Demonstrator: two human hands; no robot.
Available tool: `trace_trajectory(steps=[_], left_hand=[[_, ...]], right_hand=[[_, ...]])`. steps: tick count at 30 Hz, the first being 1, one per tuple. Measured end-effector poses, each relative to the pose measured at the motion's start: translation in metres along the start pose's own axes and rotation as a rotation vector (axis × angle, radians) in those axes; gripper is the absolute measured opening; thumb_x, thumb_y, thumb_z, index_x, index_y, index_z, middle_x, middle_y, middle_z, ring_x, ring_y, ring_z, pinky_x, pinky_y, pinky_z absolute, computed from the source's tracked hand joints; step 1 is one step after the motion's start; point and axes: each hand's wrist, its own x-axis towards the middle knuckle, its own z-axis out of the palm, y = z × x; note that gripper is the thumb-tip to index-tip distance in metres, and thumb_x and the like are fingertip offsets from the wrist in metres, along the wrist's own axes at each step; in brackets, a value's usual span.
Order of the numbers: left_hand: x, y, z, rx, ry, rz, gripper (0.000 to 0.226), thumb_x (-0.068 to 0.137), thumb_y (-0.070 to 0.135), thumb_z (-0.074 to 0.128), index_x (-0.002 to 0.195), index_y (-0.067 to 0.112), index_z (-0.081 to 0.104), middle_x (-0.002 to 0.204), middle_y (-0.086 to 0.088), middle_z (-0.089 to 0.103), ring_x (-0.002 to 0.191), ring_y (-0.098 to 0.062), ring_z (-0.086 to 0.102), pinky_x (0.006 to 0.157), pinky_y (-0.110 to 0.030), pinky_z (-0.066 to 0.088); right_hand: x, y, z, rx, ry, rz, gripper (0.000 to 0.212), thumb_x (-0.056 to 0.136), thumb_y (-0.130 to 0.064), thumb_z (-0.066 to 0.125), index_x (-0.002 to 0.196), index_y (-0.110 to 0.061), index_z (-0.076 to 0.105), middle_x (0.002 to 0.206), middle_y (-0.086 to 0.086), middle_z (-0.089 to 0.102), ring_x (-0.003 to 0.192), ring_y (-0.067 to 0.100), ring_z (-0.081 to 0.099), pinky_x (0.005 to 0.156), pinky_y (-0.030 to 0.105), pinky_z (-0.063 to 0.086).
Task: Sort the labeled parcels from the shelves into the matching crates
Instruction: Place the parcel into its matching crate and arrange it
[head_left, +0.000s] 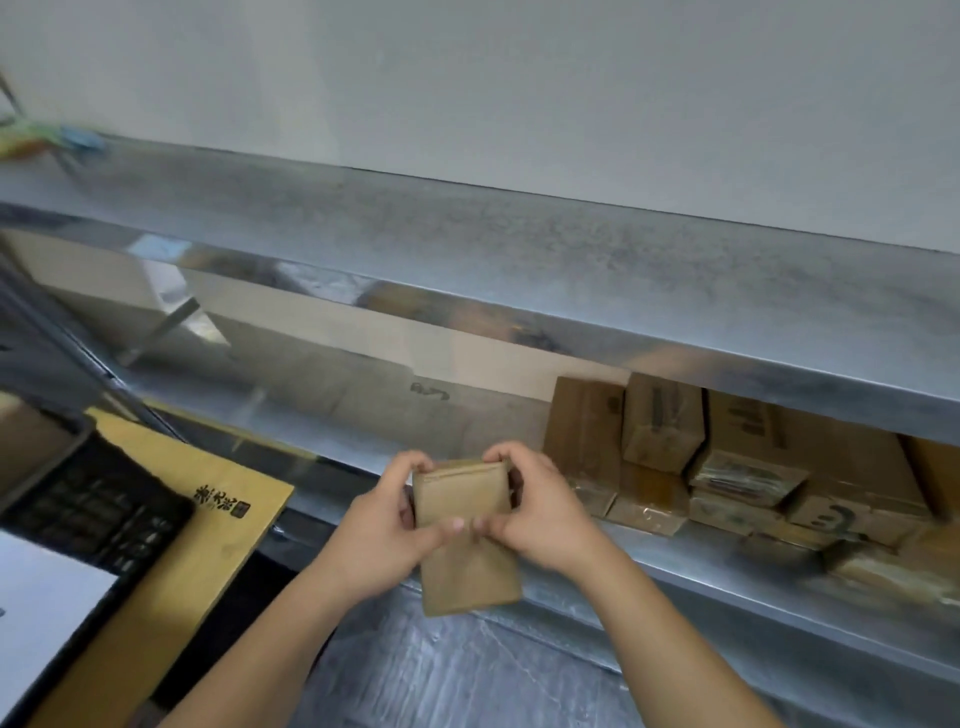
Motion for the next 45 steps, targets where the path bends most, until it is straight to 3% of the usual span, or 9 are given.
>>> trace_trajectory(steps=[4,8,15,17,22,26,30,38,45], left_hand=[[-0.034,-0.008,-0.019,-0.077,0.130,0.063,0.030,0.097,0.054,0.049,0.093,0.025,0.043,0.063,0.009,0.047,0.056,-0.005,0.043,0.057,-0.028,0.035],[-0.063,-0.025,-0.047,-0.056,0.270,0.035,0.022,0.099,0.040,0.057,0.089,0.028,0.041,0.059,0.010,0.046,0.054,-0.005,0.041,0.056,-0.029,0.036],[-0.147,-0.049,-0.106,-0.130,0.246,-0.003,0.098,0.069,0.009,0.087,0.135,0.057,0.034,0.077,0.018,0.062,0.071,0.001,0.062,0.060,-0.012,0.047],[-0.172,-0.066,-0.118,-0.174,0.270,-0.011,0.098,0.066,0.009,0.091,0.133,0.061,0.042,0.110,0.019,0.055,0.098,0.000,0.063,0.081,-0.017,0.055],[-0.239,-0.115,-0.144,-0.248,0.372,-0.005,0.076,0.056,0.023,0.090,0.119,0.052,0.061,0.126,0.023,0.035,0.118,-0.004,0.060,0.108,-0.033,0.048],[-0.287,-0.133,-0.166,-0.224,0.505,0.032,0.070,0.054,0.023,0.083,0.117,0.046,0.060,0.137,0.014,0.041,0.126,-0.005,0.054,0.109,-0.038,0.047],[-0.330,-0.149,-0.188,-0.152,0.600,0.023,0.067,0.058,0.028,0.085,0.117,0.042,0.057,0.137,0.021,0.043,0.133,-0.008,0.046,0.110,-0.039,0.046],[-0.387,-0.177,-0.215,-0.152,0.777,-0.032,0.061,0.061,0.041,0.091,0.113,0.042,0.059,0.138,0.022,0.036,0.132,-0.007,0.046,0.106,-0.037,0.049],[-0.413,-0.195,-0.243,-0.080,0.886,-0.092,0.064,0.068,0.046,0.084,0.125,0.047,0.056,0.143,0.022,0.035,0.137,-0.009,0.043,0.108,-0.034,0.047]], right_hand=[[-0.008,-0.027,0.029,0.063,0.077,-0.093,0.026,0.083,-0.064,0.059,0.085,-0.040,0.053,0.095,-0.009,0.058,0.089,0.001,0.054,0.078,0.028,0.042],[-0.015,-0.057,0.057,0.090,0.080,-0.139,0.023,0.093,-0.041,0.068,0.087,-0.034,0.047,0.077,-0.009,0.052,0.068,0.004,0.048,0.066,0.031,0.042],[-0.049,-0.099,0.108,0.168,-0.226,-0.175,0.105,0.072,-0.003,0.089,0.146,-0.056,0.036,0.136,-0.025,0.037,0.099,-0.010,0.058,0.077,0.018,0.056],[-0.061,-0.113,0.130,0.150,-0.269,-0.226,0.099,0.070,-0.004,0.090,0.142,-0.052,0.043,0.144,-0.028,0.029,0.113,-0.019,0.049,0.081,0.012,0.052],[-0.088,-0.145,0.188,0.126,-0.318,-0.328,0.076,0.070,-0.045,0.092,0.137,-0.047,0.057,0.155,-0.029,0.023,0.137,-0.012,0.034,0.105,0.022,0.048],[-0.113,-0.184,0.224,0.193,-0.337,-0.443,0.066,0.077,-0.051,0.085,0.136,-0.034,0.062,0.157,-0.023,0.029,0.139,-0.012,0.036,0.099,0.019,0.050],[-0.127,-0.216,0.255,0.232,-0.359,-0.517,0.051,0.079,-0.026,0.089,0.125,-0.031,0.069,0.155,-0.019,0.036,0.134,-0.010,0.043,0.090,0.017,0.053],[-0.142,-0.266,0.309,0.219,-0.495,-0.619,0.058,0.065,-0.044,0.088,0.119,-0.048,0.067,0.153,-0.025,0.034,0.142,0.002,0.039,0.096,0.028,0.055],[-0.128,-0.301,0.358,0.188,-0.623,-0.627,0.057,0.073,-0.027,0.093,0.117,-0.051,0.067,0.150,-0.029,0.035,0.139,-0.008,0.036,0.097,0.019,0.051]])
